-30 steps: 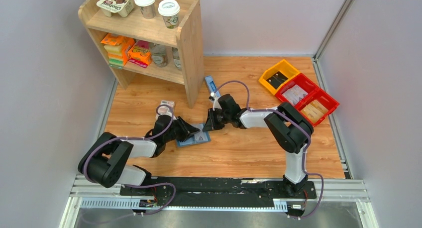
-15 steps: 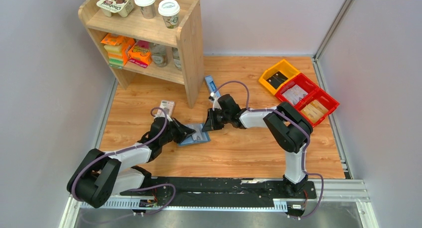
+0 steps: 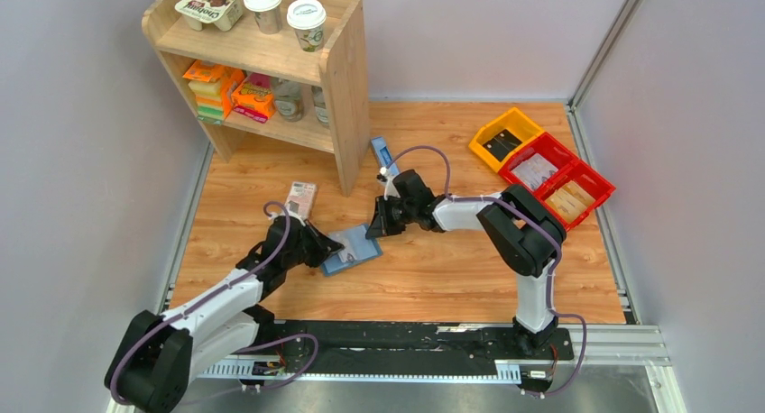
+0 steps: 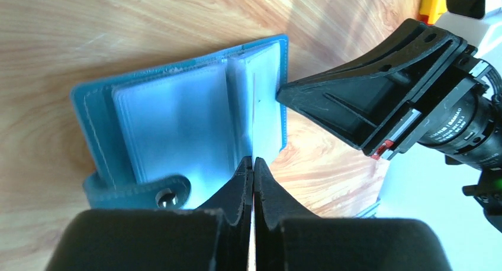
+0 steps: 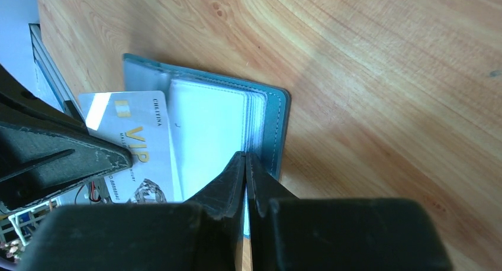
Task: Take the credit cards out of the card holder
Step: Remove the credit card from the card holder.
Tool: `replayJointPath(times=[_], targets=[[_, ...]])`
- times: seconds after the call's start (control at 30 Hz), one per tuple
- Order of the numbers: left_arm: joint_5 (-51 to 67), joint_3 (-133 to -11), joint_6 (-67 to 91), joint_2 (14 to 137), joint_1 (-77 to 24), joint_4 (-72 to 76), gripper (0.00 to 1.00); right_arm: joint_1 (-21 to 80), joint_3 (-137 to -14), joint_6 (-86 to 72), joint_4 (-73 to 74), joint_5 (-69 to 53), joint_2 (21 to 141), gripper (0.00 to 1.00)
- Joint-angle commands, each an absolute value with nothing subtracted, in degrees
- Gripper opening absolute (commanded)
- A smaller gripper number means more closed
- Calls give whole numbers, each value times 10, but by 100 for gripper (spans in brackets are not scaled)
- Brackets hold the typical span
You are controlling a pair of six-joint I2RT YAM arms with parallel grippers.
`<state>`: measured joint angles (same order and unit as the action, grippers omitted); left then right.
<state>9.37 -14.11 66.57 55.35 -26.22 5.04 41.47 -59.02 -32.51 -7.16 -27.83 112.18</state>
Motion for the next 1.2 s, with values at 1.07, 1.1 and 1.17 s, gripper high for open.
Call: replayJointPath(times=[1.07,1.1,1.17], targets=[[-56,-192,796,426,-302,347,0,459,-387,-551,-439,-141,774,70],[-60,-194,798,438,-306,358,0,461,-390,-562,-453,-143,781,70],[-67,-203,802,455,-318,373,0,462,-399,-575,-483,-144,794,69]])
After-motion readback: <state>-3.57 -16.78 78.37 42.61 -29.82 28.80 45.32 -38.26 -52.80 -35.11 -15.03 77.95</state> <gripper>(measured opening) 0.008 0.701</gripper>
